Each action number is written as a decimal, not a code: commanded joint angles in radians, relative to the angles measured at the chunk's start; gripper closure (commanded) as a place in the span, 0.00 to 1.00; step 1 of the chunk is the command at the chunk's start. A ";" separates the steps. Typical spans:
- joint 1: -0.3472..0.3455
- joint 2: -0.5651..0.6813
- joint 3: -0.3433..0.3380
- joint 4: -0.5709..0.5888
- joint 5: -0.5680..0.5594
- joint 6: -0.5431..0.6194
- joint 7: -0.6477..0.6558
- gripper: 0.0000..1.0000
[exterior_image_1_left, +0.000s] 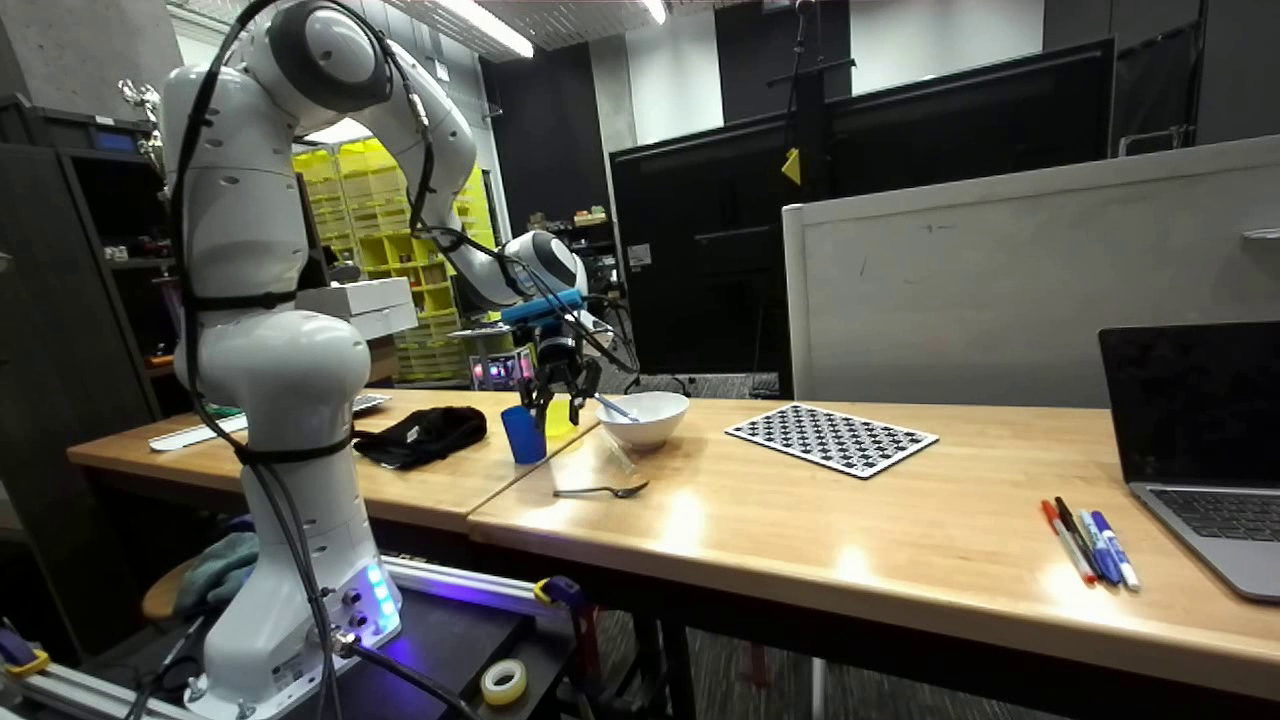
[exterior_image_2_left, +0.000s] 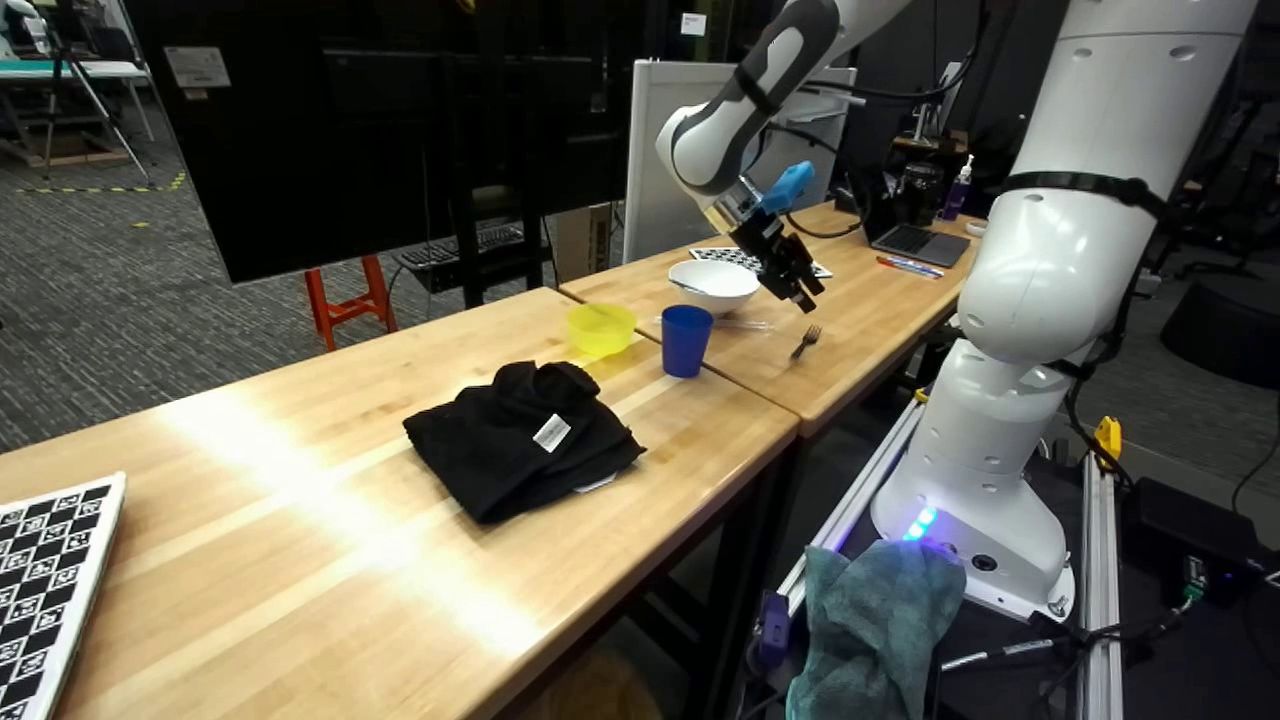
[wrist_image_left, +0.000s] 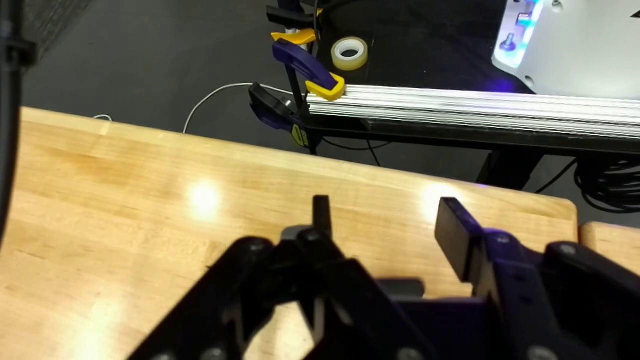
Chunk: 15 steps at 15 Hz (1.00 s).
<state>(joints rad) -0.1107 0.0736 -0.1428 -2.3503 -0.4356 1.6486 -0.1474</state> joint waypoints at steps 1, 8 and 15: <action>-0.004 0.014 0.012 0.020 -0.007 -0.002 -0.019 0.12; -0.004 -0.034 0.018 0.018 0.005 0.028 -0.010 0.00; 0.004 -0.105 0.030 -0.007 0.055 0.226 -0.016 0.00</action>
<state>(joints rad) -0.1099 0.0371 -0.1243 -2.3190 -0.4158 1.8014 -0.1514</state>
